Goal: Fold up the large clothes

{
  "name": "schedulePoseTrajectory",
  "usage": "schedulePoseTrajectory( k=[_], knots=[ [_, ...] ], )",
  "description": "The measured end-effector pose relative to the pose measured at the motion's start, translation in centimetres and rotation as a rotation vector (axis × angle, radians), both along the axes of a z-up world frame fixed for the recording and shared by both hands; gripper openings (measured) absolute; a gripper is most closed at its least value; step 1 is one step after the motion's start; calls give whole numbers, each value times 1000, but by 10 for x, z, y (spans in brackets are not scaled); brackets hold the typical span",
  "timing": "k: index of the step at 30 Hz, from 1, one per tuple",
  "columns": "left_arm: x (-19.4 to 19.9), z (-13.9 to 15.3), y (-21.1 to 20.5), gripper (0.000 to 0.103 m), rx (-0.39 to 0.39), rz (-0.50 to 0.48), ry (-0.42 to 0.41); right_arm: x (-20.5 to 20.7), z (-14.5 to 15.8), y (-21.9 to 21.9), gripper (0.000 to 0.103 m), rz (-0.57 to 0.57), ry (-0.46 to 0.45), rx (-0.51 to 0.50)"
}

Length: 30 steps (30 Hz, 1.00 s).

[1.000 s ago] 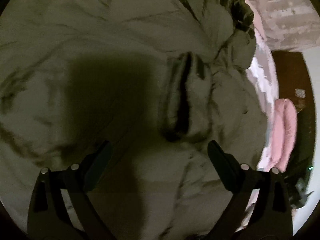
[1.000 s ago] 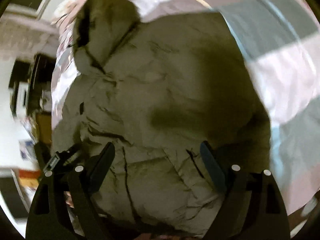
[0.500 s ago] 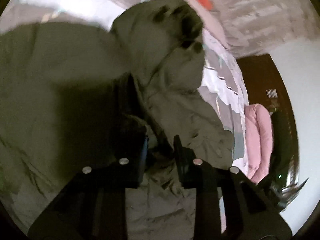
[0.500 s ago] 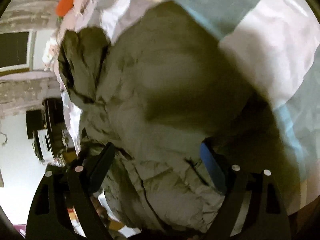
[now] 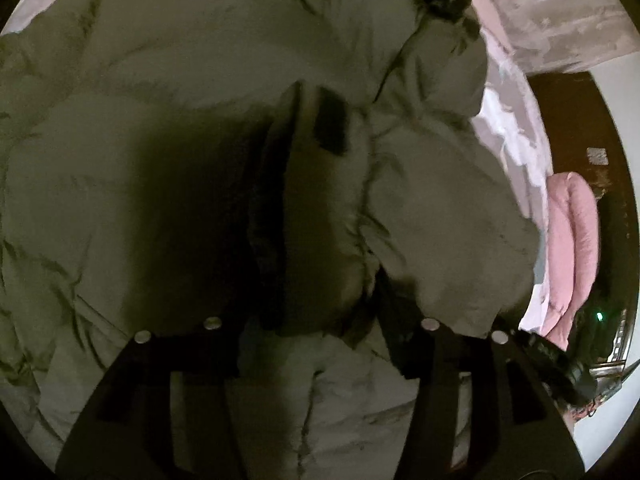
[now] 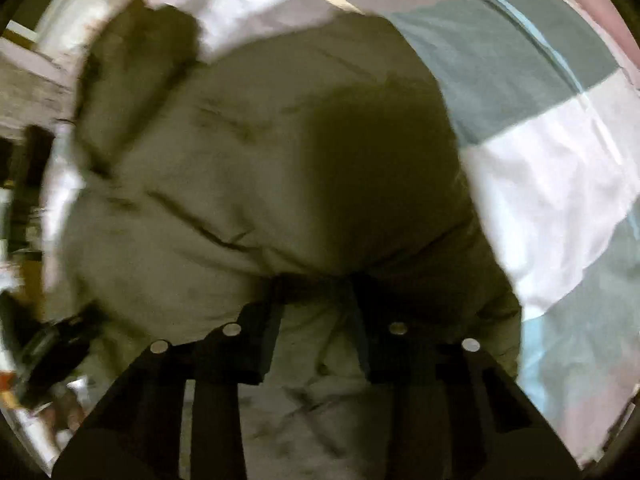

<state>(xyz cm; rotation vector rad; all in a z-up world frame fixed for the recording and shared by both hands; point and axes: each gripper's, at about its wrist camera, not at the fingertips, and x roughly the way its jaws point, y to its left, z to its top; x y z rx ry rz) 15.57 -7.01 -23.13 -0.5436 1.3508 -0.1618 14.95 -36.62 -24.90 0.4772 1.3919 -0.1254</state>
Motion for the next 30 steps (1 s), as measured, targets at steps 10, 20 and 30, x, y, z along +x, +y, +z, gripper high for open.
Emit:
schedulePoseTrajectory(
  k=[10,20,30],
  knots=[
    [-1,2,7,60,6,-5,-13,11,68,-12,29,-29,-324,-96],
    [1,3,5,64,30,-38,-5,32,22,2,40,33,-163,-239],
    [-7,28,16,73,85,-27,-49,4,11,70,83,237,-5,-131]
  ],
)
